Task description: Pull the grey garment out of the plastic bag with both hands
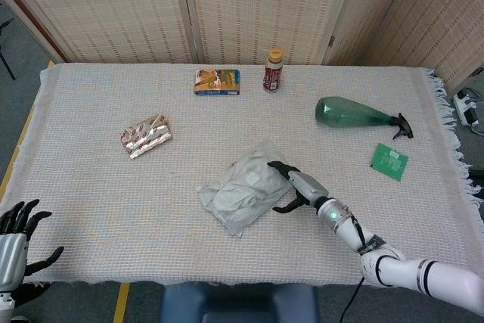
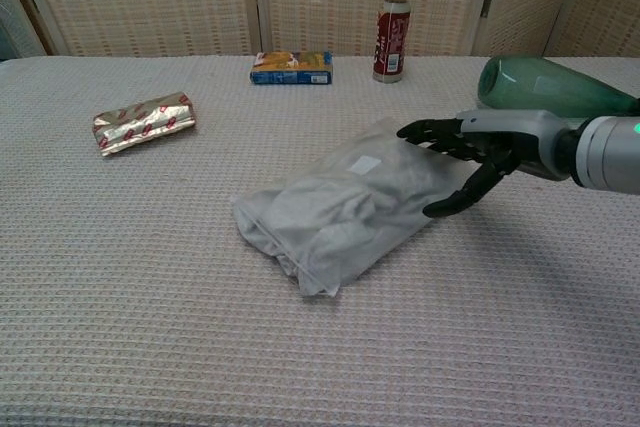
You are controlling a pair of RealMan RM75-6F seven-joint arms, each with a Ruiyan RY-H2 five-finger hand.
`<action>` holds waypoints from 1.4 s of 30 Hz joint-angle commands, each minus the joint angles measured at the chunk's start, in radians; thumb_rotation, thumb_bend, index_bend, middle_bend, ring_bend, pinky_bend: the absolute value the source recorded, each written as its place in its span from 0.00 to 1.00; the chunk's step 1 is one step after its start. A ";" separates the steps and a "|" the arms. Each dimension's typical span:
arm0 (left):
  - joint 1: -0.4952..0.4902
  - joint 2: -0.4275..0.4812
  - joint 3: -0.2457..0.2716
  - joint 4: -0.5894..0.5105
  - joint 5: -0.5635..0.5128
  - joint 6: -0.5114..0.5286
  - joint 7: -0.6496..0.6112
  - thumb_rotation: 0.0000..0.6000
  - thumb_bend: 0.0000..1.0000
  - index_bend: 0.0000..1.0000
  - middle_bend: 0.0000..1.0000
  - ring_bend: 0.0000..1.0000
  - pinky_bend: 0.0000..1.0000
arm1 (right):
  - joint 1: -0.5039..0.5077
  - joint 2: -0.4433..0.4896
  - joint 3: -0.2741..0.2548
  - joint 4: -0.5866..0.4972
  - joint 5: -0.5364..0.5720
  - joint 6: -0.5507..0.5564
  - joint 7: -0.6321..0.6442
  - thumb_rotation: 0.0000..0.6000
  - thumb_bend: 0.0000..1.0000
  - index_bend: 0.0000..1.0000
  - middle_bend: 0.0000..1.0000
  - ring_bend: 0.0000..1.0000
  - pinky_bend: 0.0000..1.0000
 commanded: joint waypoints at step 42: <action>-0.054 -0.113 0.087 0.121 0.198 -0.061 -0.132 0.86 0.22 0.40 0.38 0.24 0.46 | -0.379 0.328 -0.313 -0.166 -0.420 0.752 -0.135 1.00 0.15 0.00 0.00 0.00 0.00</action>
